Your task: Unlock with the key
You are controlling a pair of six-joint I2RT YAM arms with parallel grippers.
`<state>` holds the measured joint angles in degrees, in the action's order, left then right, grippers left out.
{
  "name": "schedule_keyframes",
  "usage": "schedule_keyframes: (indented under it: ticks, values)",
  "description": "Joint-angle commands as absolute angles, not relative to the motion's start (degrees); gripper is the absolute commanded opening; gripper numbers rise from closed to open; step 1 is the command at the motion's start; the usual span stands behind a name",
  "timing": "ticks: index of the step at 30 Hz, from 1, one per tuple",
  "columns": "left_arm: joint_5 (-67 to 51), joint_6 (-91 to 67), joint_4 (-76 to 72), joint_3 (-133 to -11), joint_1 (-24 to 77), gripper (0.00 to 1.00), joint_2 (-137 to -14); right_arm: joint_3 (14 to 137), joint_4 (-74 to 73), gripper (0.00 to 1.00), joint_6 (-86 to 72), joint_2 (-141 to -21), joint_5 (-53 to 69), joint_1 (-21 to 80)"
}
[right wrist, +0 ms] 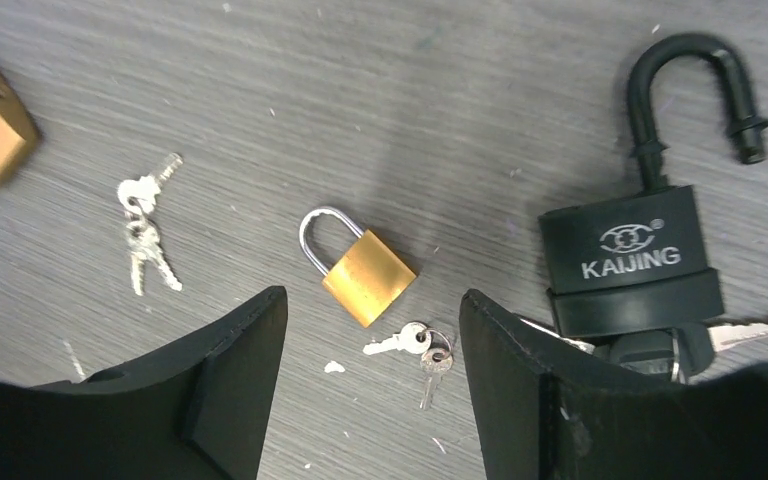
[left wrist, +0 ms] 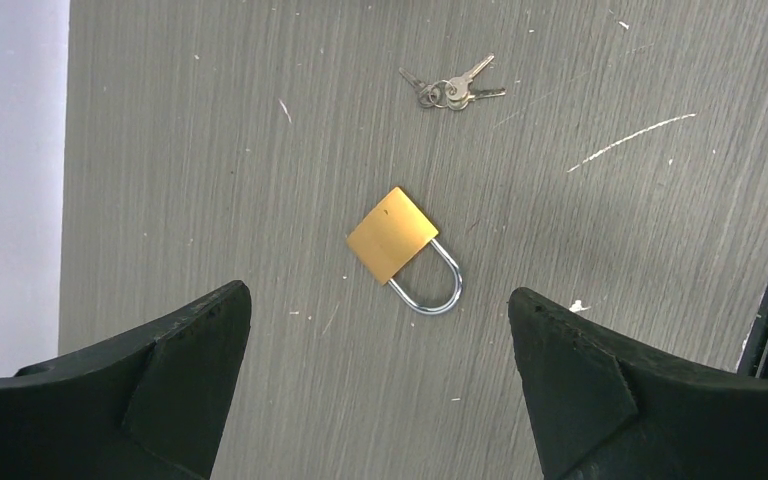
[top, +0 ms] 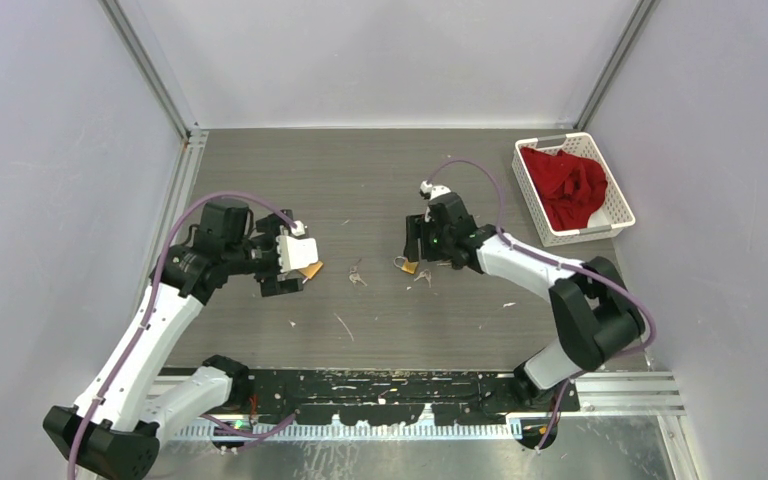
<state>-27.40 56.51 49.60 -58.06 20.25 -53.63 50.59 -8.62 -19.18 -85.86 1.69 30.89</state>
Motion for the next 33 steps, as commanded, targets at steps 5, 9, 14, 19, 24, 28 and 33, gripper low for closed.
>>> schedule_keyframes:
  ticks: [5, 9, 14, 19, 24, 28, 33]
  values:
    - [-27.9, 55.0, 50.1, -59.9, 20.5, 0.99, -52.2, 52.4, -9.6, 0.66, -16.9, -90.9, -2.6, 34.4]
    - [-28.0, 54.8, 50.0, -60.1, 20.4, 0.99, -52.1, 48.4, -9.2, 0.58, -21.4, -87.5, -4.6, 34.7]
    - [-28.4, 54.6, 49.8, -59.8, 20.5, 0.99, -51.8, 44.3, -7.8, 0.53, -25.0, -85.2, -5.8, 35.1]
    - [-28.4, 54.5, 49.7, -60.0, 20.4, 0.99, -51.8, 44.4, -7.2, 0.5, -25.2, -87.9, -6.4, 35.2]
    - [-28.6, 54.5, 49.6, -59.6, 20.5, 0.99, -51.0, 46.0, -7.4, 0.47, -24.2, -89.6, -6.7, 35.2]
    - [-28.8, 54.8, 49.4, -59.4, 20.5, 0.99, -50.5, 45.7, -7.6, 0.4, -23.9, -89.9, -6.8, 35.1]
    - [-29.2, 54.8, 49.4, -59.3, 20.4, 0.99, -50.4, 44.6, -7.4, 0.17, -24.5, -89.4, -6.0, 35.3]
